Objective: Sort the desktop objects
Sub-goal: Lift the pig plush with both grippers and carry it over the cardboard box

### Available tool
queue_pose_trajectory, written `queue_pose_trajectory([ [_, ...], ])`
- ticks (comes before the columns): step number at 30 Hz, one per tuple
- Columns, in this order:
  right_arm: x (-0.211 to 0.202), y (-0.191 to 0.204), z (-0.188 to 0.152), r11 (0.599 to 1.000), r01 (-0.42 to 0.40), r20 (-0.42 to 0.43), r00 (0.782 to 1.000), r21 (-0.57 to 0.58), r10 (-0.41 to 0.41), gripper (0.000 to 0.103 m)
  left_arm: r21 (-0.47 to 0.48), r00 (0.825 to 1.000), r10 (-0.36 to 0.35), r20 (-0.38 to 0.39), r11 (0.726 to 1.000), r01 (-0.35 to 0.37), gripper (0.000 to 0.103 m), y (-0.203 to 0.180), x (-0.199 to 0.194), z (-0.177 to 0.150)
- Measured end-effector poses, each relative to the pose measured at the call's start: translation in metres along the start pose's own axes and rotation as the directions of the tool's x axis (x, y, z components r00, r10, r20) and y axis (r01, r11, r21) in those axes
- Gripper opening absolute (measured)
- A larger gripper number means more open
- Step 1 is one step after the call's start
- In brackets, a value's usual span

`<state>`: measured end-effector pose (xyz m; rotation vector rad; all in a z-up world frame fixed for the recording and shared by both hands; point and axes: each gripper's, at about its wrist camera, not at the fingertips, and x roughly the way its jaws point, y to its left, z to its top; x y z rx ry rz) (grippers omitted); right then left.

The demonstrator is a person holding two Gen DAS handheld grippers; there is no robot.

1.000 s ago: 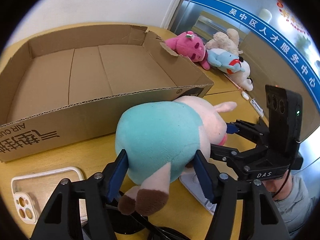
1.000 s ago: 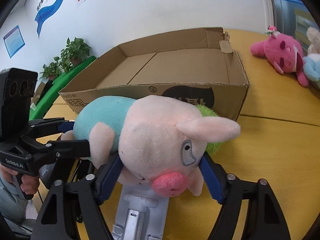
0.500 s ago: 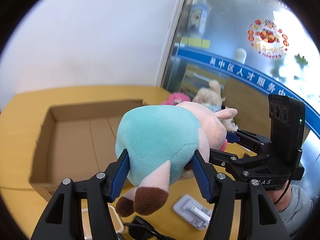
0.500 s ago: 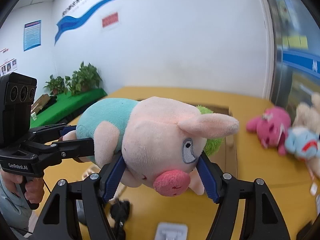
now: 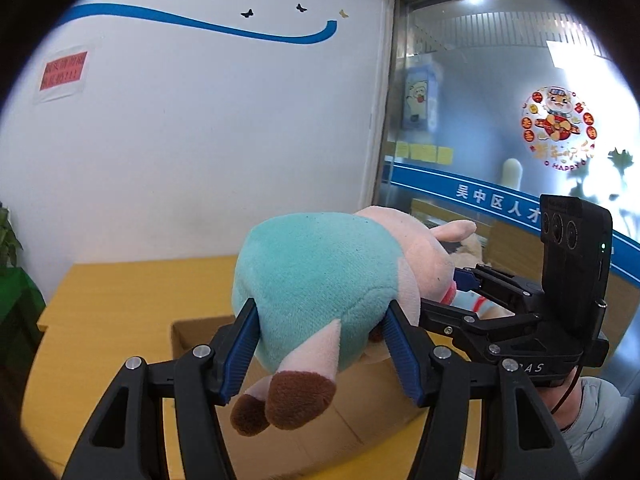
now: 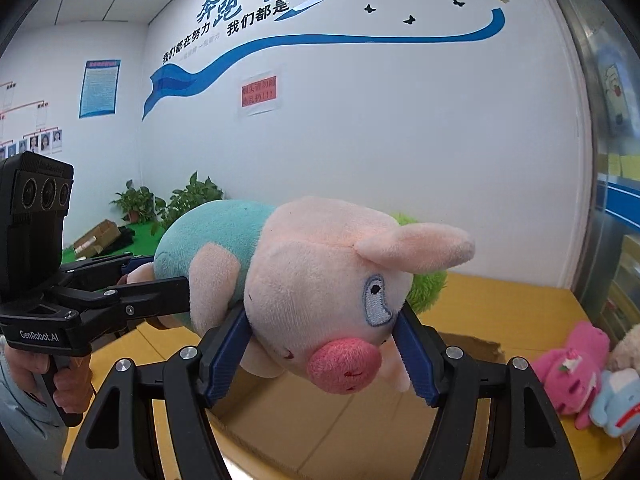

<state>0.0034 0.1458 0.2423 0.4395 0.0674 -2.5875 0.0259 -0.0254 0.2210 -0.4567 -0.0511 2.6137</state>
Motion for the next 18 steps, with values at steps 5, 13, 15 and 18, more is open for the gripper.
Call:
queue_pose_trajectory([
  [5, 0.062, -0.021, 0.021, 0.999, -0.025, -0.033, 0.999, 0.035, 0.026, 0.069, -0.012, 1.000, 0.018, -0.019, 1.000, -0.018, 0.060, 0.030, 0.034, 0.015],
  [13, 0.192, -0.060, 0.012, 0.990, -0.051, -0.161, 0.984, 0.132, 0.072, 0.069, -0.072, 0.989, 0.043, -0.141, 0.996, -0.054, 0.060, 0.082, 0.121, 0.014],
  [15, 0.231, -0.070, -0.001, 0.984, -0.050, -0.209, 0.974, 0.170, 0.085, 0.069, -0.091, 0.981, 0.055, -0.187, 0.993, -0.073, 0.060, 0.099, 0.147, 0.003],
  [18, 0.280, -0.084, -0.025, 0.975, -0.040, -0.282, 0.954, 0.217, 0.102, 0.069, -0.149, 0.963, 0.054, -0.263, 0.984, -0.096, 0.060, 0.129, 0.183, -0.018],
])
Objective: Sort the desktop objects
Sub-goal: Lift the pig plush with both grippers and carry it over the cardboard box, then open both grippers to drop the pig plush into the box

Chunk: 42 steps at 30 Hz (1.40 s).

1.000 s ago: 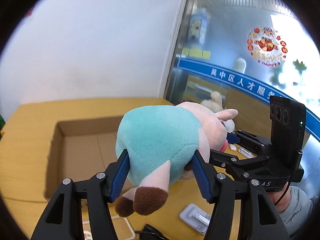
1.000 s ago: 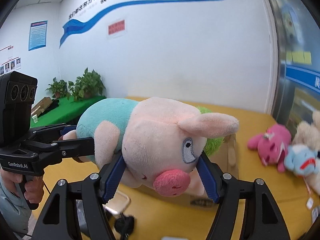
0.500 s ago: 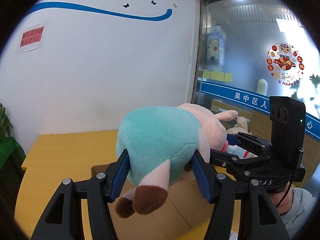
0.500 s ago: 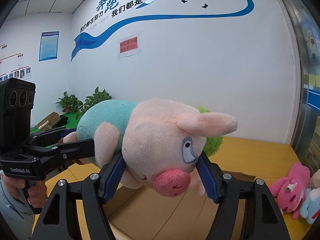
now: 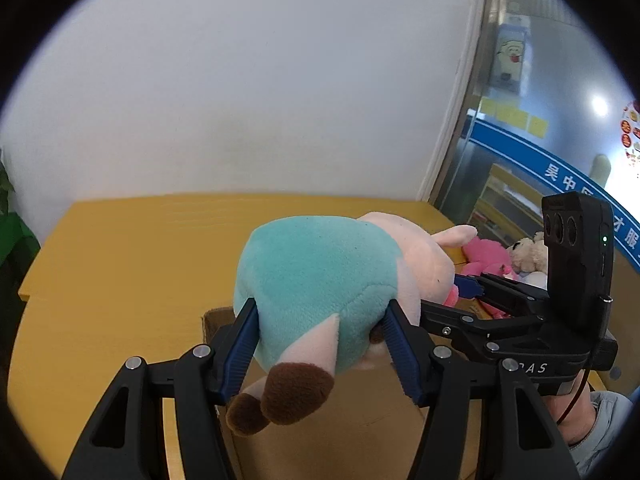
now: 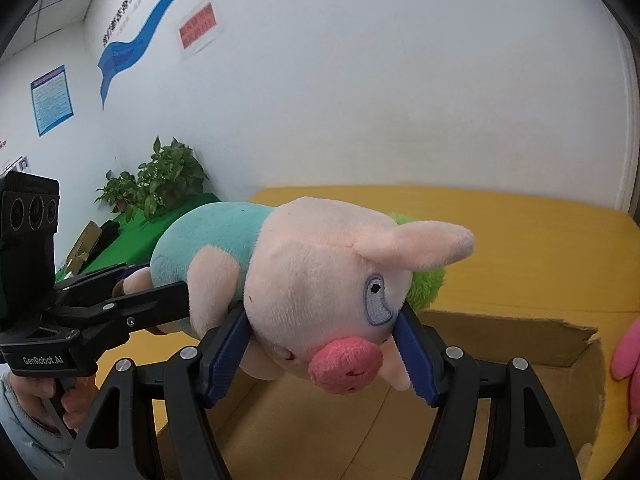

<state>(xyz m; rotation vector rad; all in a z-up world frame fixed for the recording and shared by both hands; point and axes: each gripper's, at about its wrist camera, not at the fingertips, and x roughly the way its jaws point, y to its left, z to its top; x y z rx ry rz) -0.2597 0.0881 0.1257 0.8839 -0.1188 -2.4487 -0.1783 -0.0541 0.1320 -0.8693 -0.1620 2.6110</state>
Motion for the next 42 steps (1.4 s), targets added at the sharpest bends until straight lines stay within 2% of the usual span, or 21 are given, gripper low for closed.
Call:
queue_pose_trajectory([
  [4, 0.070, -0.026, -0.024, 0.997, 0.008, -0.134, 0.991, 0.076, 0.002, 0.069, -0.109, 0.987, 0.015, -0.159, 0.993, -0.033, 0.060, 0.038, 0.062, -0.015],
  [7, 0.112, -0.041, -0.043, 0.992, 0.022, -0.223, 0.975, 0.127, 0.007, 0.069, -0.113, 0.969, 0.058, -0.242, 0.990, -0.088, 0.057, 0.045, 0.090, -0.029],
  [8, 0.123, -0.046, -0.050, 0.989, 0.023, -0.254, 0.967, 0.145, 0.015, 0.069, -0.109, 0.958, 0.081, -0.276, 0.987, -0.115, 0.057, 0.047, 0.100, -0.035],
  [9, 0.133, -0.051, -0.057, 0.985, 0.022, -0.281, 0.959, 0.169, 0.027, 0.069, -0.056, 0.947, 0.035, -0.319, 0.997, -0.055, 0.056, 0.048, 0.103, -0.042],
  [10, 0.137, -0.053, -0.062, 0.983, 0.021, -0.291, 0.956, 0.183, 0.033, 0.071, -0.047, 0.941, 0.051, -0.334, 0.996, -0.071, 0.056, 0.046, 0.107, -0.044],
  [12, 0.137, -0.055, -0.064, 0.982, 0.016, -0.274, 0.961, 0.187, 0.036, 0.074, -0.068, 0.948, 0.051, -0.315, 0.995, -0.077, 0.057, 0.046, 0.105, -0.044],
  [15, 0.135, -0.049, -0.061, 0.983, 0.025, -0.286, 0.958, 0.179, 0.028, 0.081, -0.103, 0.945, 0.063, -0.321, 0.990, -0.101, 0.058, 0.049, 0.100, -0.035],
  [17, 0.131, -0.045, -0.059, 0.986, 0.030, -0.289, 0.957, 0.167, 0.020, 0.084, -0.102, 0.949, 0.106, -0.296, 0.985, -0.142, 0.058, 0.056, 0.087, -0.032],
  [19, 0.117, -0.039, -0.054, 0.987, 0.032, -0.271, 0.962, 0.156, 0.011, 0.086, -0.093, 0.953, 0.167, -0.251, 0.976, -0.195, 0.057, 0.067, 0.068, -0.028],
  [21, 0.092, -0.031, -0.044, 0.988, 0.030, -0.238, 0.971, 0.148, 0.006, 0.090, -0.100, 0.972, 0.156, -0.178, 0.979, -0.175, 0.057, 0.070, 0.030, -0.023],
  [24, 0.045, -0.031, -0.038, 0.991, 0.022, -0.176, 0.984, 0.132, 0.001, 0.102, -0.087, 0.985, 0.141, -0.103, 0.985, -0.151, 0.057, 0.066, -0.021, -0.026],
  [27, -0.005, -0.019, -0.038, 0.996, 0.031, -0.126, 0.992, 0.089, -0.020, 0.103, -0.047, 0.988, 0.150, -0.047, 0.987, -0.152, 0.058, 0.055, -0.073, -0.043],
  [29, -0.035, -0.007, -0.041, 0.997, 0.032, -0.108, 0.994, 0.064, -0.025, 0.103, -0.031, 0.989, 0.144, -0.018, 0.989, -0.145, 0.064, 0.040, -0.105, -0.058],
  [30, -0.050, -0.003, -0.046, 0.998, 0.032, -0.100, 0.995, 0.051, -0.027, 0.103, -0.024, 0.989, 0.146, -0.003, 0.989, -0.146, 0.065, 0.033, -0.119, -0.066],
  [33, -0.098, 0.016, -0.063, 0.999, 0.047, -0.071, 0.996, -0.016, -0.048, 0.103, -0.012, 0.987, 0.158, 0.021, 0.987, -0.158, 0.077, 0.004, -0.144, -0.082],
  [35, -0.127, 0.033, -0.080, 0.997, 0.047, -0.040, 0.998, -0.059, -0.049, 0.103, -0.007, 0.986, 0.164, 0.032, 0.986, -0.164, 0.078, -0.009, -0.158, -0.095],
  [38, -0.166, 0.047, -0.112, 0.995, 0.002, -0.005, 1.000, -0.097, -0.002, 0.103, -0.005, 0.983, 0.182, 0.024, 0.983, -0.182, 0.078, -0.037, -0.163, -0.124],
  [42, -0.200, 0.061, -0.156, 0.989, 0.026, 0.010, 1.000, -0.143, -0.025, 0.103, 0.052, 0.974, 0.227, 0.000, 0.973, -0.227, 0.078, -0.069, -0.173, -0.171],
])
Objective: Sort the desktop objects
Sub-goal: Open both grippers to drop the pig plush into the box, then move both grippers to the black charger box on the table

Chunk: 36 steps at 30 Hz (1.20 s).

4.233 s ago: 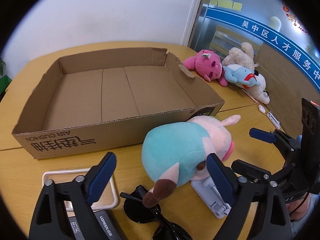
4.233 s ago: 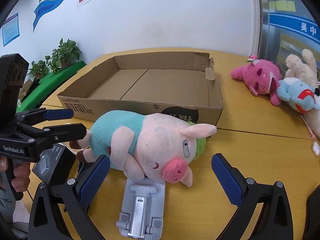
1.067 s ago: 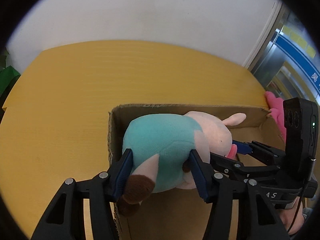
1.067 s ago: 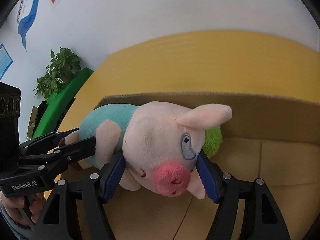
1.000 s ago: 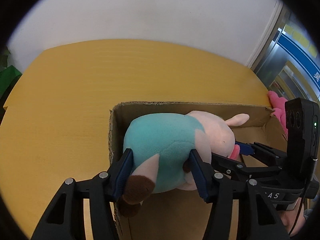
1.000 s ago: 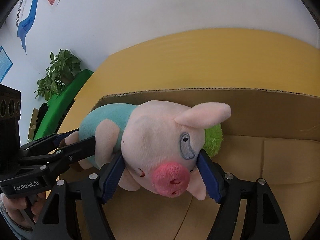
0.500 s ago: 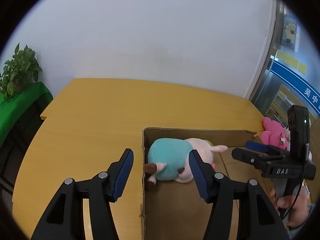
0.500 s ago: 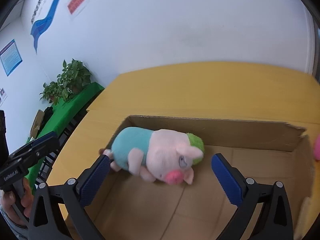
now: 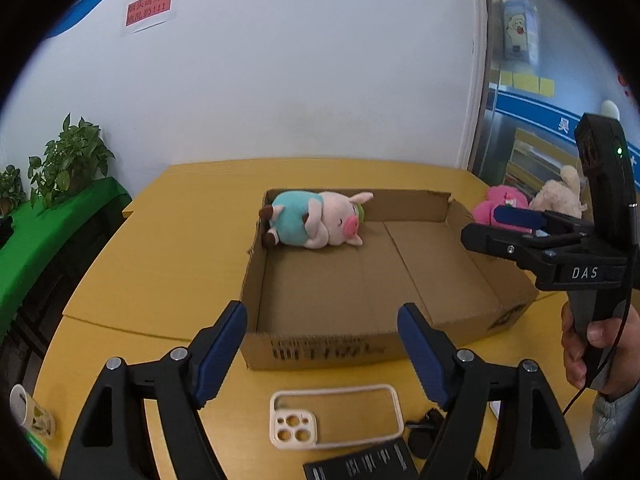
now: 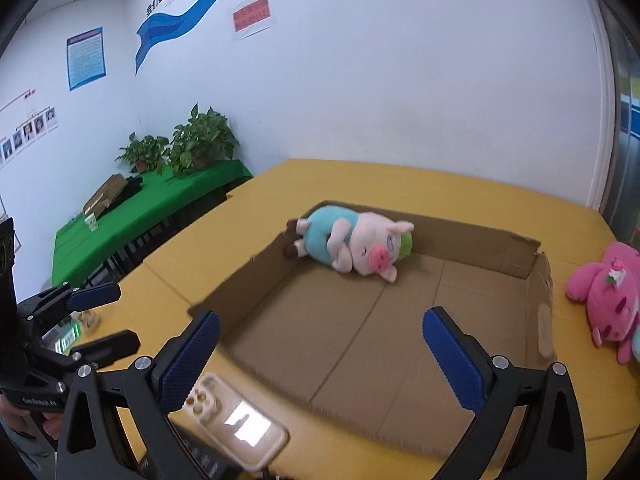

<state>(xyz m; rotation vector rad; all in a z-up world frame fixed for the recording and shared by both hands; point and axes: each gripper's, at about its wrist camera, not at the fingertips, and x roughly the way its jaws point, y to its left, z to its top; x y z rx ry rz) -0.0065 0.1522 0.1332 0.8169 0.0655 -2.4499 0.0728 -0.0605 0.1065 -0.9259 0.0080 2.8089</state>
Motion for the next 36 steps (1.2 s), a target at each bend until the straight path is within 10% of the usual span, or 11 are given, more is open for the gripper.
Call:
queue_pose_trajectory([
  [9, -0.038, 0.010, -0.049, 0.985, 0.146, 0.027, 0.989, -0.092, -0.144, 0.101, -0.096, 1.000, 0.014, -0.025, 0.995, -0.016, 0.078, -0.014, -0.031, -0.045],
  [11, -0.042, -0.002, -0.055, 0.992, 0.117, 0.016, 0.993, -0.038, -0.116, 0.091, -0.109, 0.999, 0.013, -0.030, 0.994, -0.016, 0.078, -0.012, -0.036, -0.048],
  [13, -0.040, -0.013, -0.062, 0.994, 0.106, -0.010, 0.994, 0.009, -0.106, 0.050, -0.108, 0.999, 0.028, -0.022, 0.994, -0.031, 0.078, -0.014, -0.044, -0.054],
  [15, -0.038, -0.025, -0.071, 0.991, 0.123, -0.041, 0.992, 0.055, -0.121, 0.039, -0.117, 0.999, 0.036, -0.005, 0.992, -0.036, 0.077, -0.012, -0.051, -0.057],
  [17, -0.037, -0.035, -0.079, 0.986, 0.150, -0.057, 0.988, 0.076, -0.146, 0.040, -0.133, 1.000, 0.014, -0.012, 0.991, -0.015, 0.043, -0.011, -0.053, -0.062],
  [19, -0.039, -0.044, -0.083, 0.976, 0.193, -0.068, 0.980, 0.099, -0.187, 0.084, -0.146, 0.998, -0.014, -0.066, 0.989, 0.004, 0.017, -0.010, -0.045, -0.065],
  [20, -0.040, -0.048, -0.084, 0.973, 0.200, -0.065, 0.979, 0.118, -0.194, 0.101, -0.153, 0.996, -0.020, -0.083, 0.988, 0.007, 0.016, -0.009, -0.043, -0.067],
  [23, -0.049, -0.059, -0.082, 0.969, 0.192, -0.038, 0.981, 0.155, -0.189, 0.103, -0.193, 0.995, -0.010, -0.097, 0.981, -0.009, 0.018, -0.010, -0.035, -0.072],
  [28, -0.048, -0.056, -0.077, 0.977, 0.167, -0.033, 0.986, 0.130, -0.164, 0.103, -0.213, 0.995, -0.003, -0.098, 0.977, -0.018, 0.058, -0.022, -0.031, -0.078],
  [36, -0.041, -0.044, -0.066, 0.995, 0.058, -0.035, 0.998, 0.080, -0.055, 0.103, -0.158, 0.991, 0.029, -0.129, 0.986, -0.049, 0.059, -0.038, -0.029, -0.079],
])
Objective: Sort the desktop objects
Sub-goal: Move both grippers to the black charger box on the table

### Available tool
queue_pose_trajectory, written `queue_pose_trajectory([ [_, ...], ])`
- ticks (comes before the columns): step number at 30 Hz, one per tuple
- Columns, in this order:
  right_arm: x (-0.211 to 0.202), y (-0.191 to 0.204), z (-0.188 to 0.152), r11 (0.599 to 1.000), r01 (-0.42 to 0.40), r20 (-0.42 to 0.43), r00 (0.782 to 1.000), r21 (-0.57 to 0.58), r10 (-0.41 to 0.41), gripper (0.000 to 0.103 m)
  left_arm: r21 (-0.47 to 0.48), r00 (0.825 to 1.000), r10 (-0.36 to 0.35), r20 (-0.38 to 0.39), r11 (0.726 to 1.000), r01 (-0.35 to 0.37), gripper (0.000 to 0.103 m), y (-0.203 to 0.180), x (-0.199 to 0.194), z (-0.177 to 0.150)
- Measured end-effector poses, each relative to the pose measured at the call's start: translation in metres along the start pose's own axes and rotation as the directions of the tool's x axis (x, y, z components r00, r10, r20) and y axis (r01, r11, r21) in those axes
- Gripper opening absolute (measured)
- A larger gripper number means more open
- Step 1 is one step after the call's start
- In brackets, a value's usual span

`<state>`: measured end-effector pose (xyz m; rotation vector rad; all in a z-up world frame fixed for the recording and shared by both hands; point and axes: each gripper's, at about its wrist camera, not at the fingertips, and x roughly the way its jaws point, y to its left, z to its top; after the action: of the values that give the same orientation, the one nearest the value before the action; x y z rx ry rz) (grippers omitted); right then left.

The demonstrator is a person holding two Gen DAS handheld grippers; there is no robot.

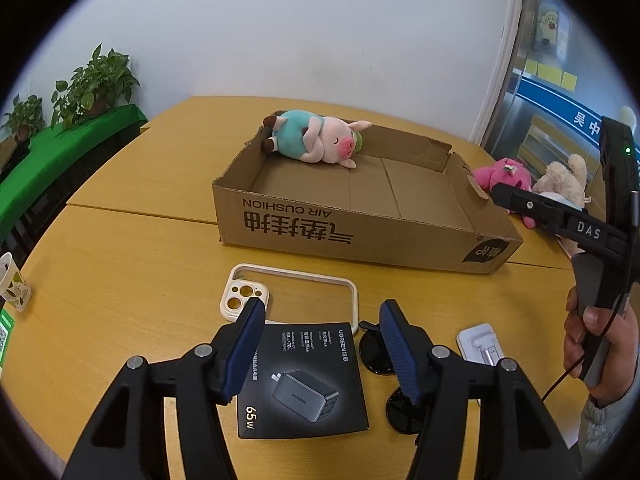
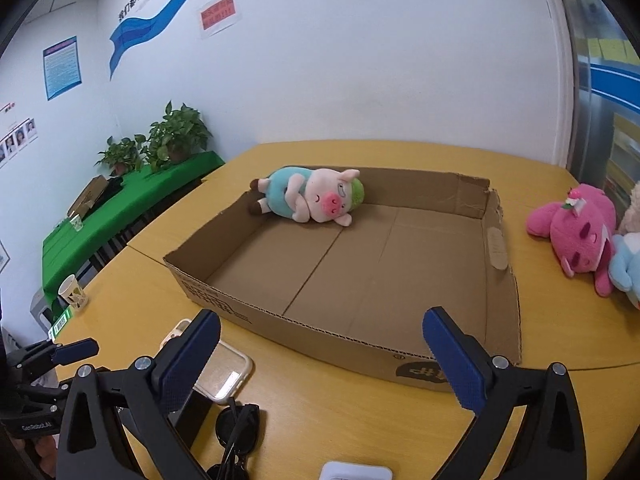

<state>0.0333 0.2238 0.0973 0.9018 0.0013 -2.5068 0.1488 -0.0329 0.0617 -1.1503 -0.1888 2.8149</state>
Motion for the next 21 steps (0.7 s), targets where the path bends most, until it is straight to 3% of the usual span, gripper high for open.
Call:
queue_pose_trajectory([
  [6, -0.006, -0.009, -0.005, 1.000, -0.002, -0.009, 1.000, -0.028, 0.001, 0.103, -0.003, 1.000, -0.014, 0.015, 1.000, 0.014, 0.060, -0.006, 0.008, 0.009],
  [10, -0.014, -0.025, -0.017, 0.999, -0.033, -0.020, 0.999, 0.034, 0.033, 0.103, 0.045, 1.000, -0.014, -0.005, 0.999, 0.014, 0.060, -0.020, 0.022, 0.013],
  [15, -0.035, -0.035, -0.029, 0.999, -0.003, -0.019, 1.000, 0.053, 0.004, 0.103, 0.105, 0.999, -0.037, -0.028, 0.994, 0.039, 0.060, -0.024, 0.031, 0.018],
  [21, -0.044, -0.027, -0.055, 0.999, 0.017, -0.122, 0.992, -0.032, -0.020, 0.103, 0.118, 0.992, -0.108, -0.072, 0.986, 0.116, 0.060, -0.014, 0.044, 0.023],
])
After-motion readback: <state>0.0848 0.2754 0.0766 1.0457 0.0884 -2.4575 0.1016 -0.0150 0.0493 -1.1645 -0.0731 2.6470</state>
